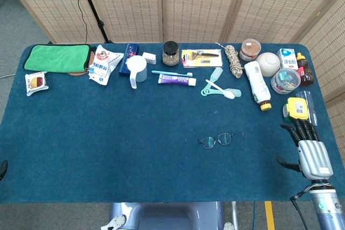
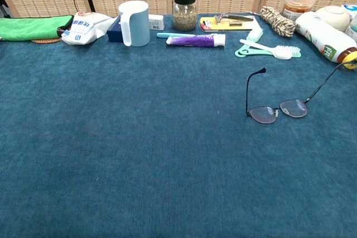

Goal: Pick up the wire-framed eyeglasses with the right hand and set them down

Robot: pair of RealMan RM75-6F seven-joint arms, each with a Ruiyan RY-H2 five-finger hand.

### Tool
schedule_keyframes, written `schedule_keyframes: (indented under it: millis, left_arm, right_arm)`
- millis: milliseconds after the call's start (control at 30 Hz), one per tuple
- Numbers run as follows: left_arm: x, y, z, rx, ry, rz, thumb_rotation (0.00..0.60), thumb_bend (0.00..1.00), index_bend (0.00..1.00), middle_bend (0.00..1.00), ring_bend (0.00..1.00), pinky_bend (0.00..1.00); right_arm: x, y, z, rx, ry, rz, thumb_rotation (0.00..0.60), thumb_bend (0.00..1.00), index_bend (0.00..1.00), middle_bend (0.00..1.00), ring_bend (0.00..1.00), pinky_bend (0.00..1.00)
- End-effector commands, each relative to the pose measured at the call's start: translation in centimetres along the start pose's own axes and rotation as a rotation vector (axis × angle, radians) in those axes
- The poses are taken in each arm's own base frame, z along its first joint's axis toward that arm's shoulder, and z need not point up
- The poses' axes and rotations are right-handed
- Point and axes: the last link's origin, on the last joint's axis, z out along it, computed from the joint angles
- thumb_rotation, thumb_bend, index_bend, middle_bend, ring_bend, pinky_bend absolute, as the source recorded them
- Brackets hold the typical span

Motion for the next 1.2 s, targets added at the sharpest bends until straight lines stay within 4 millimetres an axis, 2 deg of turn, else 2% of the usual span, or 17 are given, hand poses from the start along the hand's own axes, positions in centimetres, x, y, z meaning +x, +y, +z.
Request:
schedule_keyframes:
  millis: [33, 400, 600, 767, 933, 1067, 1200]
  left_arm:
    - [-0.1, 0.1, 0.0, -0.002, -0.001, 0.001, 0.542, 0.37, 0.10, 0.00, 0.00, 0.00]
    - [0.2, 0.1, 0.3, -0.005, 0.013, 0.003, 0.541, 0.37, 0.10, 0.00, 0.00, 0.00]
    - [0.4, 0.4, 0.6, -0.016, 0.019, 0.002, 0.539, 0.37, 0.10, 0.00, 0.00, 0.00]
    - [0.4, 0.6, 0.8, -0.023, 0.020, 0.006, 0.542, 0.37, 0.10, 0.00, 0.00, 0.00]
    - [0.4, 0.8, 1.0, -0.025, 0.024, 0.007, 0.540, 0.37, 0.10, 0.00, 0.00, 0.00]
    - [0.5, 0.7, 1.0, -0.021, 0.025, 0.011, 0.542, 0.37, 0.10, 0.00, 0.00, 0.00]
    - [0.5, 0.7, 1.1, -0.020, 0.026, 0.015, 0.540, 0.37, 0.10, 0.00, 0.00, 0.00]
  right_arm:
    - [0.0, 0.0, 0.0, -0.001, -0.001, 0.001, 0.600, 0.18, 0.18, 0.08, 0.01, 0.03]
    - [0.1, -0.3, 0.6, 0.026, -0.004, 0.064, 0.600, 0.18, 0.18, 0.08, 0.01, 0.06]
    - [-0.3, -0.6, 2.1, 0.055, -0.061, 0.193, 0.600, 0.18, 0.18, 0.08, 0.02, 0.08]
    - [-0.6, -1.3, 3.7, 0.086, -0.138, 0.378, 0.600, 0.18, 0.21, 0.10, 0.05, 0.11]
    - [-1.0, -2.1, 6.0, 0.098, -0.247, 0.657, 0.600, 0.19, 0.24, 0.15, 0.10, 0.16]
    - [-1.4, -2.4, 7.7, 0.097, -0.321, 0.810, 0.600, 0.18, 0.26, 0.17, 0.12, 0.17]
    - [-1.8, -2.5, 9.2, 0.095, -0.383, 0.890, 0.600, 0.19, 0.26, 0.17, 0.12, 0.17]
